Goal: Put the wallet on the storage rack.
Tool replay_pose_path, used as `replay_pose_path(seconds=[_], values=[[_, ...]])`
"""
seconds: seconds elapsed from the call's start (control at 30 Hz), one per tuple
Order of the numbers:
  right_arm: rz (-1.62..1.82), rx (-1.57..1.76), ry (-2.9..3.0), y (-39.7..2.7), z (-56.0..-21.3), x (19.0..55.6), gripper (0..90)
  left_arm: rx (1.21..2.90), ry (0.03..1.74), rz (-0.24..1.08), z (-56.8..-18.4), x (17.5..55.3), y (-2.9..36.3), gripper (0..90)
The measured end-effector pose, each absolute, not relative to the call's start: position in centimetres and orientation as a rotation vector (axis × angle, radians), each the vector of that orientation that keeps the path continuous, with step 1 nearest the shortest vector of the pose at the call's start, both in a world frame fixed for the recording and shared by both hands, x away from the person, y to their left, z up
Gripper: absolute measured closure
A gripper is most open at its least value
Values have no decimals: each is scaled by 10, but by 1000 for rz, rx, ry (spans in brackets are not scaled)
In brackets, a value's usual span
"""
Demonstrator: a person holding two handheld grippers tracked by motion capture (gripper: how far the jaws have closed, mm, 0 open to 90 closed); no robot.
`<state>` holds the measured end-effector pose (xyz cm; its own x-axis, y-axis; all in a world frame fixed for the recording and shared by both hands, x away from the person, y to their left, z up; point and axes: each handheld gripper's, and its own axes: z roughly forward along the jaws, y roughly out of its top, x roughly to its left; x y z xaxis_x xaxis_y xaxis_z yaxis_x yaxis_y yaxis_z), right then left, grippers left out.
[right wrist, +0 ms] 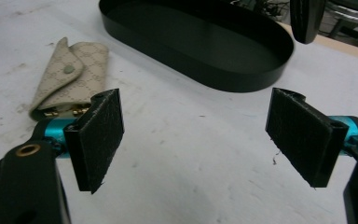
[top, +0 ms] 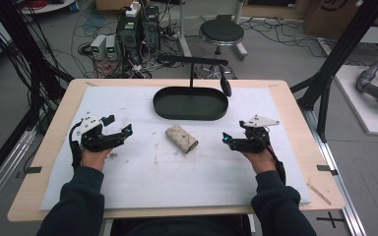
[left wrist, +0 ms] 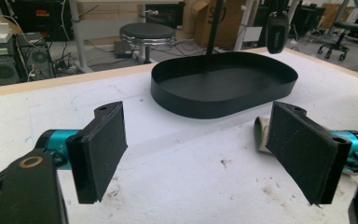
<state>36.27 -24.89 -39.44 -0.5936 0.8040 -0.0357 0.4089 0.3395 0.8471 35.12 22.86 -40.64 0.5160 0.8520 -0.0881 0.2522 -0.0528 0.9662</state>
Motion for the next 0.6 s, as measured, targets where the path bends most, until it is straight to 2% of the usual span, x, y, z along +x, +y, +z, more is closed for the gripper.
replay_pose_path(seconds=[0.6], values=[[1185,922,2342,-172,-415,370,196,1591,978,652,-407,352,229,198]])
